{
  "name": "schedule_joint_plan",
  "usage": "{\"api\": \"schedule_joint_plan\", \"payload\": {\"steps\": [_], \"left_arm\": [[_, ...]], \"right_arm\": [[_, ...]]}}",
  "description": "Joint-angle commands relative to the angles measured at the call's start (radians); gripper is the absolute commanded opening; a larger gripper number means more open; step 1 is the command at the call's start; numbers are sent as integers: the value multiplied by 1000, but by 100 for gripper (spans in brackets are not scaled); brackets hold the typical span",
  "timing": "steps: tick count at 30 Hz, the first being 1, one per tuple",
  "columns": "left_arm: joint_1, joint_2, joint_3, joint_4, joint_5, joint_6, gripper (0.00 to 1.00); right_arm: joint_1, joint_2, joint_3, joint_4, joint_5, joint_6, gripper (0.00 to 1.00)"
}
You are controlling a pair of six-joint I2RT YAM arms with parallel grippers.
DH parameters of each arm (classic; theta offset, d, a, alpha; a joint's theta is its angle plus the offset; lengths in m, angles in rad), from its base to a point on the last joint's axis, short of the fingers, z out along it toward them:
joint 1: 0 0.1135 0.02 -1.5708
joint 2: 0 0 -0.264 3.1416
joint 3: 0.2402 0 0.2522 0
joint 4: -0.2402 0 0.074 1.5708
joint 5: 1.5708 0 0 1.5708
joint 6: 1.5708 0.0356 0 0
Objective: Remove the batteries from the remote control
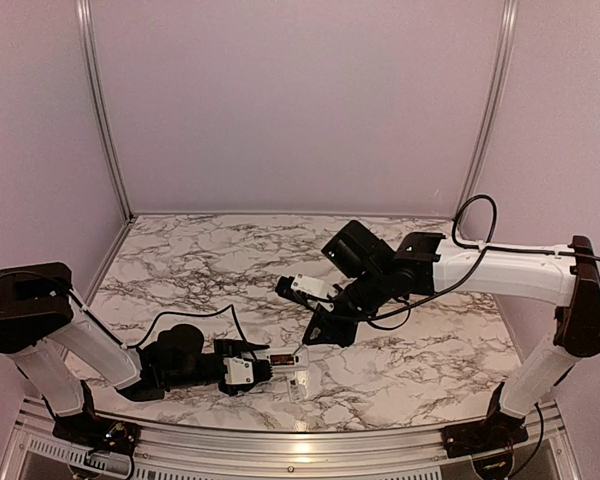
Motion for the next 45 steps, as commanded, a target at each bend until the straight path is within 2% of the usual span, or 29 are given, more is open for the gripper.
{"api": "schedule_joint_plan", "payload": {"steps": [1, 16, 24, 35, 45], "left_arm": [[-3, -28, 18, 74, -9, -14, 0], [-3, -39, 22, 55, 43, -22, 0], [-3, -43, 22, 46, 59, -24, 0], [-6, -43, 26, 41, 60, -21, 0], [-14, -53, 23, 40, 82, -21, 0]], "right_arm": [[4, -16, -11, 14, 2, 24, 0], [4, -36, -103, 185, -26, 54, 0], [4, -41, -124, 200, -51, 51, 0], [4, -103, -133, 121, -28, 39, 0], [4, -46, -130, 184, -127, 19, 0]]}}
